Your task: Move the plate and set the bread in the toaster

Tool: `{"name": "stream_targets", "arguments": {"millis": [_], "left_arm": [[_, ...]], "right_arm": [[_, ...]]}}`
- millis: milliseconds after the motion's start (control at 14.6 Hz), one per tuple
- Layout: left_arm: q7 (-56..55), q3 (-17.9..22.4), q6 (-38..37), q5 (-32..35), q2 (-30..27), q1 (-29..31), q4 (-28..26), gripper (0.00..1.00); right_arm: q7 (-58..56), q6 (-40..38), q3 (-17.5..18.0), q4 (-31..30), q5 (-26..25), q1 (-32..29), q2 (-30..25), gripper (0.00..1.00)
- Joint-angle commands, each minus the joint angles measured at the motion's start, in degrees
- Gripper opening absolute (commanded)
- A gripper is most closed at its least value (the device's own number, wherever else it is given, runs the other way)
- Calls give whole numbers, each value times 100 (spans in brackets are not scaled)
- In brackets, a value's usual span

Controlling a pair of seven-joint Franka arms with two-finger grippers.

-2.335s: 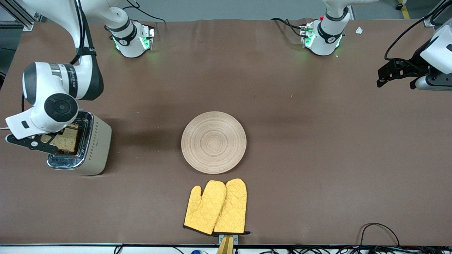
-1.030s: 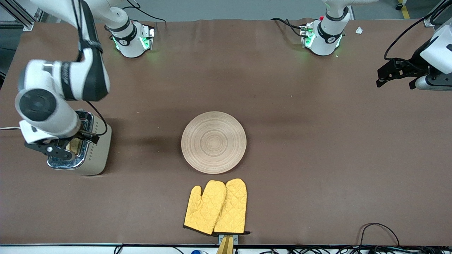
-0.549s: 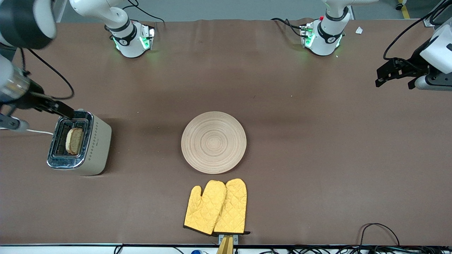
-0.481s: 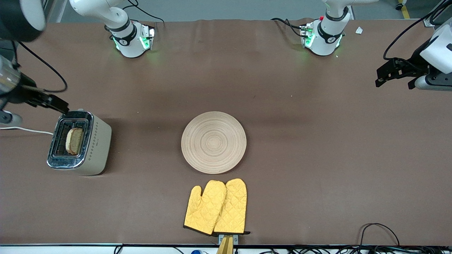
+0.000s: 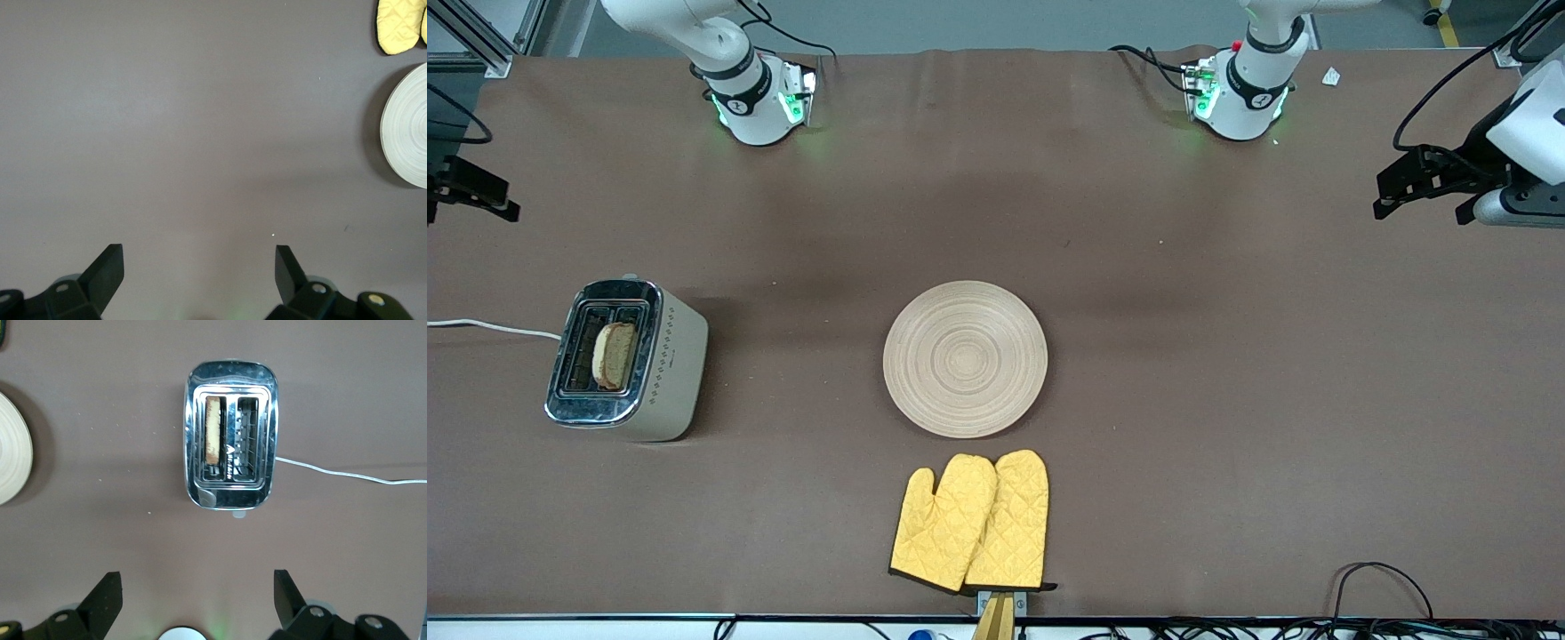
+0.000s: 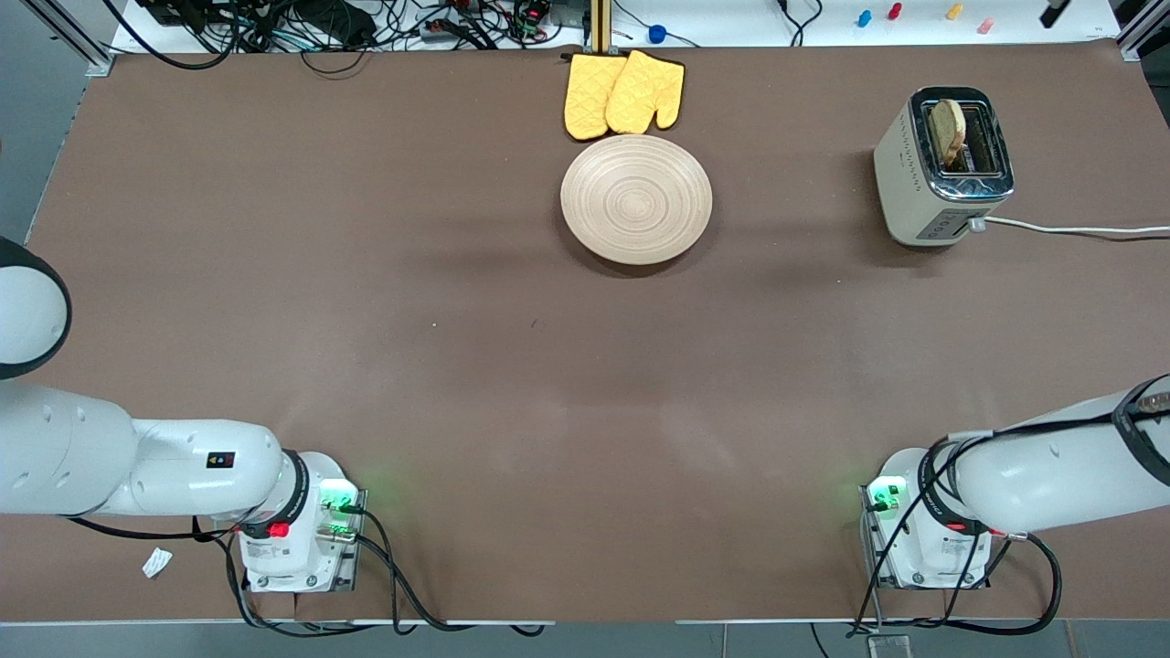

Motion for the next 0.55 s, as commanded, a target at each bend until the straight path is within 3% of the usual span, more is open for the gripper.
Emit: {"name": "stream_targets", "arguments": {"millis": [0,481], "left_arm": [[24,-13,-82,22,-57,38,69,100],[-12,-13,-91,31,-57,29,122,100]], "right_arm": [[-102,-47,1090,-162,-178,-989,-241,100],[74,-99,1162,-197,-178,-947,-242,100]]}}
